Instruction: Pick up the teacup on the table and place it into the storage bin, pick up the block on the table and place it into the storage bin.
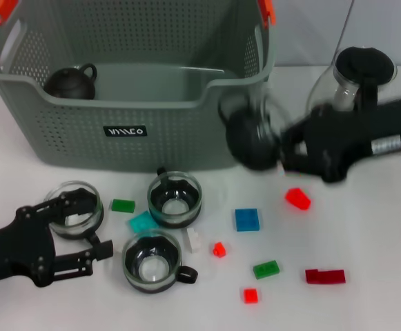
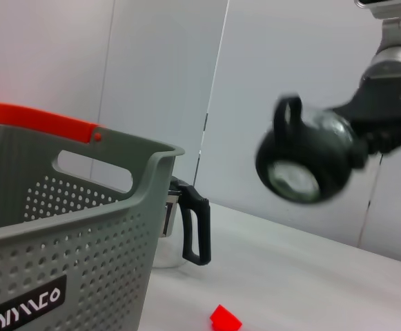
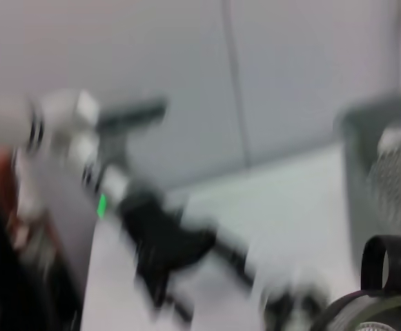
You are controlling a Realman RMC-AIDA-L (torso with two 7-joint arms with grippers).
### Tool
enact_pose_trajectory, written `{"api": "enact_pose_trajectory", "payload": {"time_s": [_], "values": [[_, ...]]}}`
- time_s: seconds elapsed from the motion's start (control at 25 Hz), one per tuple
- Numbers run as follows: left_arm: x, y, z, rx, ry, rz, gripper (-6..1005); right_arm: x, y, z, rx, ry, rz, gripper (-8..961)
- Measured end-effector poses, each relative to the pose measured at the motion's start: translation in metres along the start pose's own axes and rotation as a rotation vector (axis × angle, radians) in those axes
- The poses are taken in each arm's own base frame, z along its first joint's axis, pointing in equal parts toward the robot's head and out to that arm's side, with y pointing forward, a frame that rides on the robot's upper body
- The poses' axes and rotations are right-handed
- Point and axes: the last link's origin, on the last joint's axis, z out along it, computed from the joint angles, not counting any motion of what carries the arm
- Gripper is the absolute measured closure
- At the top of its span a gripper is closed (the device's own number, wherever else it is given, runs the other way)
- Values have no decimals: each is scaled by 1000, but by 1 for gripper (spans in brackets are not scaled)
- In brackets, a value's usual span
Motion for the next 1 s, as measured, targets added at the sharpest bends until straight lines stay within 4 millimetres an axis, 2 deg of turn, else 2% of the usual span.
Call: {"api": "enact_pose_trajectory", "payload": {"time_s": [0.12,0.28,0.36,0.48,0.6,0.68,0.84,1.0], "values": [[1,-2,2,6,6,0,144,-17,-2,-5,17,-157,-4,903],[2,-4,6,8,10,-1,145,-59,-7,-6,18,-308,-15,903],[3,-4,7,4,14,-5,145,-86,-19,-4,60,-324,13,903],[2,-4,9,4,16,-10,145,-122,-42,7,170,-255,60,904],[0,-3,10,3,20,-19,145,-150,-66,29,328,-138,77,904],[-1,-2,10,10,30,-29,145,-160,-78,49,417,-59,66,904],[-2,-3,10,35,60,-53,145,-167,-95,98,516,77,23,904],[-6,-3,10,52,59,-66,145,-162,-110,137,575,125,9,904]]}}
